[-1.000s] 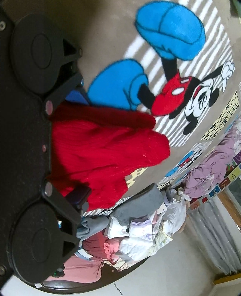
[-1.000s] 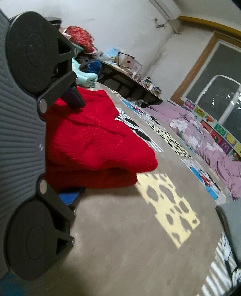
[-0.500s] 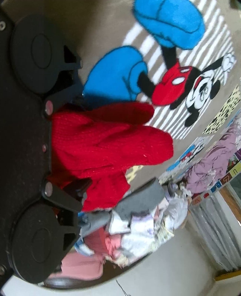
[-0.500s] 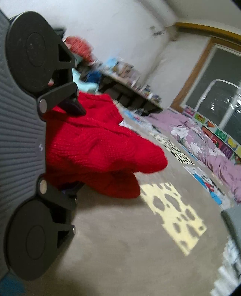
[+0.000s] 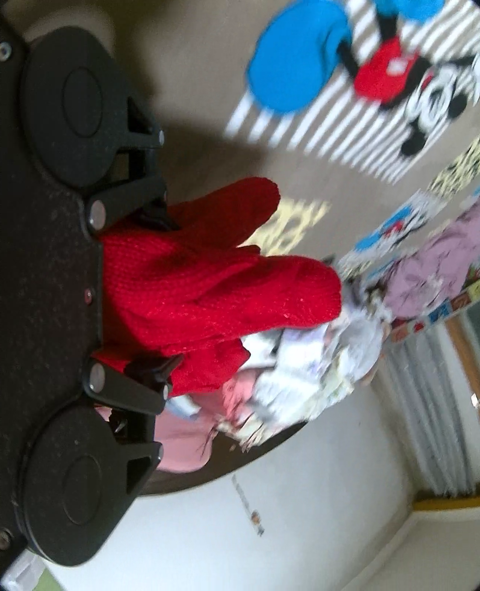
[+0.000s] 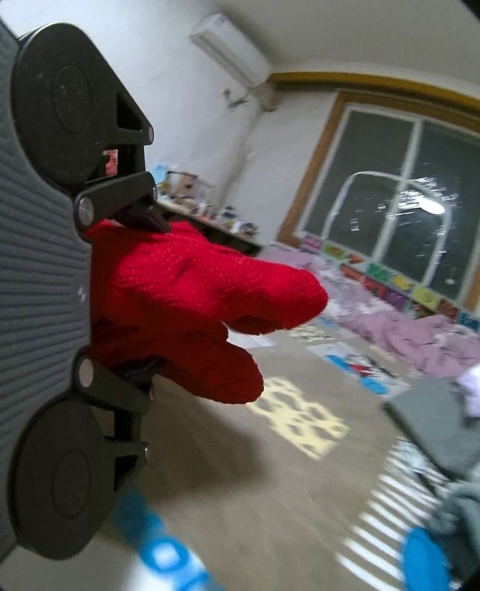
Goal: Fold clothes
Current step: 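Carry the folded sweater to the clothes pile with both tools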
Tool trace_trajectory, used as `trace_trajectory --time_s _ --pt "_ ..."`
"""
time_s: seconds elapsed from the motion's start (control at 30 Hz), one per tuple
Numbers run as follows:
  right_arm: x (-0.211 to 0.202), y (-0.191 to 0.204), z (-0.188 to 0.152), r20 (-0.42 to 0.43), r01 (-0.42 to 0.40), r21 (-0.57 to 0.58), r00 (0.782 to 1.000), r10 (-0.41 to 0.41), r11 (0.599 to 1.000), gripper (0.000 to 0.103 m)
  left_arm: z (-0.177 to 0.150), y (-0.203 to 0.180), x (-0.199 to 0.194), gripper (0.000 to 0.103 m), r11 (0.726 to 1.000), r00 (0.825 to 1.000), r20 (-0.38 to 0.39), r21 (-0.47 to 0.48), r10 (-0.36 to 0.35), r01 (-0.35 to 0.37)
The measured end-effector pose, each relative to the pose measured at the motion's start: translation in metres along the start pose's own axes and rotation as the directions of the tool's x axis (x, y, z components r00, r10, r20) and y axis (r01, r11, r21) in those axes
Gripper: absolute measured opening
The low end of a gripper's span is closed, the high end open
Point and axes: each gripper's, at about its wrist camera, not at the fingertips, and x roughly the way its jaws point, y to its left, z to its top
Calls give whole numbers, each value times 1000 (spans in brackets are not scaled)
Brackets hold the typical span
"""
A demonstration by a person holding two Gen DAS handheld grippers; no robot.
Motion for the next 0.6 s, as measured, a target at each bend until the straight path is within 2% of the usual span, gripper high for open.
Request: trace_trajectory --time_s 0.13,0.27,0.43,0.6 --pt "-61 -2 25 123 -36 20 992 34 999 65 -7 -45 40 60 996 995 -65 38 -78 80" --pt "-115 -14 53 257 -66 48 965 51 997 65 -15 -91 99 60 986 978 -153 68 -143 155" --pt "-178 -38 92 424 -61 59 905 30 996 65 -34 -141 186 60 968 939 -275 87 -205 236" --pt "-234 -69 129 556 -63 81 831 7 995 65 -60 -174 269 60 949 888 -378 66 -261 307"
